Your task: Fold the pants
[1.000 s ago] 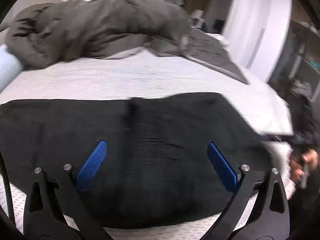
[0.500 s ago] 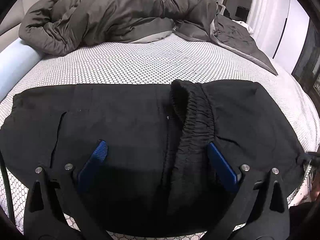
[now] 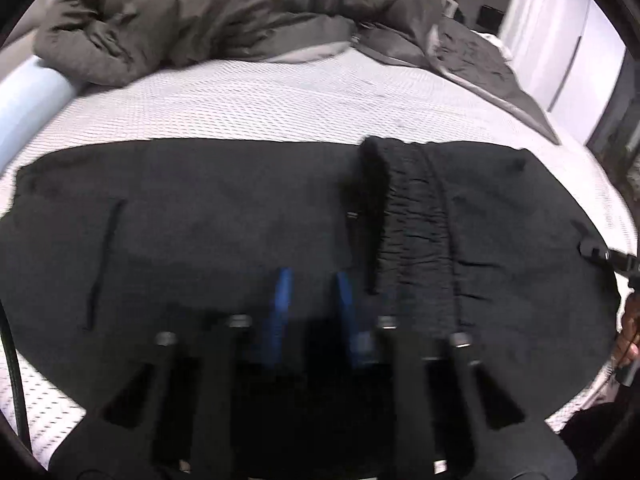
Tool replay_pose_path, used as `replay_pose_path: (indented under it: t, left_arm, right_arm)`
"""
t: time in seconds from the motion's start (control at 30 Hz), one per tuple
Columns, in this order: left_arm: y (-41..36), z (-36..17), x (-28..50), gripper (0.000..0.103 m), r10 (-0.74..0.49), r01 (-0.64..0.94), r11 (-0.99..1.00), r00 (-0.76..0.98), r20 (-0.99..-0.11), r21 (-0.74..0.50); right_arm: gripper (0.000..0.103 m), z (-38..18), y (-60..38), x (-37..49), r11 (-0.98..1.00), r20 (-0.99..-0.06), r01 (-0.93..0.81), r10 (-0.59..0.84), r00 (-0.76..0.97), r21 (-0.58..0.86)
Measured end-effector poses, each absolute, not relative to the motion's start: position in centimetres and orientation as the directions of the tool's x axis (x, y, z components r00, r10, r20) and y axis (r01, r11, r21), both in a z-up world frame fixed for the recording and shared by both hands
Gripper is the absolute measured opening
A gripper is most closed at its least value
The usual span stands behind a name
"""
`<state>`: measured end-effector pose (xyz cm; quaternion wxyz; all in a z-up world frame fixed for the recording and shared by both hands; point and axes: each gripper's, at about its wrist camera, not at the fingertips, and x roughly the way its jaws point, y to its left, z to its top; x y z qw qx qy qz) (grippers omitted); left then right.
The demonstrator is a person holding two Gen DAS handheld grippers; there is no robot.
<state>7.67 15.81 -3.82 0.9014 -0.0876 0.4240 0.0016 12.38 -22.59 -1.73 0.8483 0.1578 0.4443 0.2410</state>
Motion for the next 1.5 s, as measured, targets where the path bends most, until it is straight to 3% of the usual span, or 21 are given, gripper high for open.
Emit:
replay_pose_path:
  t: [0.1, 0.2, 0.33, 0.43, 0.47, 0.5, 0.53, 0.57, 0.7, 0.83, 0.9, 1.07, 1.2, 1.3, 1.37, 1.5]
  left_arm:
    - [13.3, -4.0, 8.8, 0.013, -0.109, -0.024, 0.987, 0.625, -0.773, -0.158]
    - [10.2, -4.3, 9.9, 0.013, -0.097, 0.032, 0.995, 0.607, -0.788, -0.098]
    - [9.8, -3.6, 9.4, 0.013, -0.080, 0.011, 0.996, 0.609, -0.789, -0.092]
    - [11.4, -2.0, 7.3, 0.016, -0.041, -0.072, 0.991, 0.649, -0.760, -0.115]
    - [11.3, -1.1, 6.3, 0.019, -0.067, -0.053, 0.988, 0.685, -0.726, -0.142]
    - [11.1, -0.6, 5.8, 0.023, -0.087, -0.032, 0.988, 0.703, -0.706, -0.154]
    - [10.2, 0.0, 5.2, 0.032, -0.121, 0.007, 0.986, 0.727, -0.676, -0.169]
    - [9.4, 0.3, 5.0, 0.045, -0.151, 0.044, 0.983, 0.737, -0.659, -0.176]
    - [4.0, 0.2, 4.3, 0.049, -0.257, 0.229, 0.965, 0.738, -0.624, -0.127]
    - [-0.1, -2.2, 4.7, 0.049, -0.279, 0.342, 0.939, 0.673, -0.685, -0.046]
    - [-0.8, -3.1, 4.4, 0.046, -0.263, 0.375, 0.927, 0.666, -0.699, 0.009]
    - [2.4, -3.0, 3.9, 0.044, -0.314, 0.357, 0.930, 0.651, -0.691, -0.086]
    - [3.3, -2.3, 3.9, 0.044, -0.300, 0.337, 0.938, 0.660, -0.689, -0.086]
    - [3.7, 0.0, 4.0, 0.044, -0.351, 0.352, 0.927, 0.687, -0.636, -0.132]
    - [2.6, 1.2, 5.0, 0.045, -0.343, 0.368, 0.925, 0.703, -0.623, -0.094]
    - [0.6, -0.1, 9.8, 0.045, -0.289, 0.384, 0.923, 0.637, -0.715, -0.031]
  right_arm:
    - [0.009, -0.5, -24.9, 12.0, 0.851, -0.656, -0.246, 0.517, 0.550, 0.465]
    - [0.010, -1.3, -27.0, 12.4, 0.885, -0.697, -0.154, 0.445, 0.563, 0.440]
    - [0.021, -1.6, -30.2, 12.0, 0.868, -0.701, -0.073, 0.444, 0.559, 0.492]
    - [0.027, 1.2, -30.7, 9.6, 0.893, -0.652, -0.111, 0.398, 0.645, 0.436]
    - [0.031, 2.0, -30.9, 8.9, 0.895, -0.637, -0.131, 0.400, 0.659, 0.426]
    - [0.046, 2.8, -30.4, 8.1, 0.897, -0.620, -0.149, 0.399, 0.675, 0.415]
    - [0.057, 3.2, -29.8, 7.3, 0.900, -0.606, -0.168, 0.399, 0.688, 0.401]
    - [0.058, 3.3, -29.0, 6.8, 0.902, -0.601, -0.192, 0.404, 0.689, 0.387]
    - [0.058, 2.3, -23.5, 6.4, 0.891, -0.647, -0.314, 0.455, 0.612, 0.329]
    - [0.053, 0.0, -18.9, 6.0, 0.887, -0.729, -0.417, 0.418, 0.542, 0.198]
    - [0.050, -1.4, -18.3, 6.1, 0.896, -0.774, -0.423, 0.362, 0.519, 0.136]
    - [0.046, -1.5, -21.8, 4.3, 0.934, -0.758, -0.326, 0.109, 0.643, -0.143]
    - [0.046, -0.4, -25.8, 4.0, 0.970, -0.757, -0.244, 0.169, 0.631, 0.013]
    - [0.046, 2.0, -25.2, 3.5, 0.953, -0.689, -0.290, 0.266, 0.674, 0.084]
    - [0.048, 2.6, -23.7, 4.3, 0.939, -0.685, -0.323, 0.312, 0.658, 0.117]
    - [0.048, 0.4, -18.5, 8.6, 0.920, -0.772, -0.376, 0.320, 0.549, 0.114]
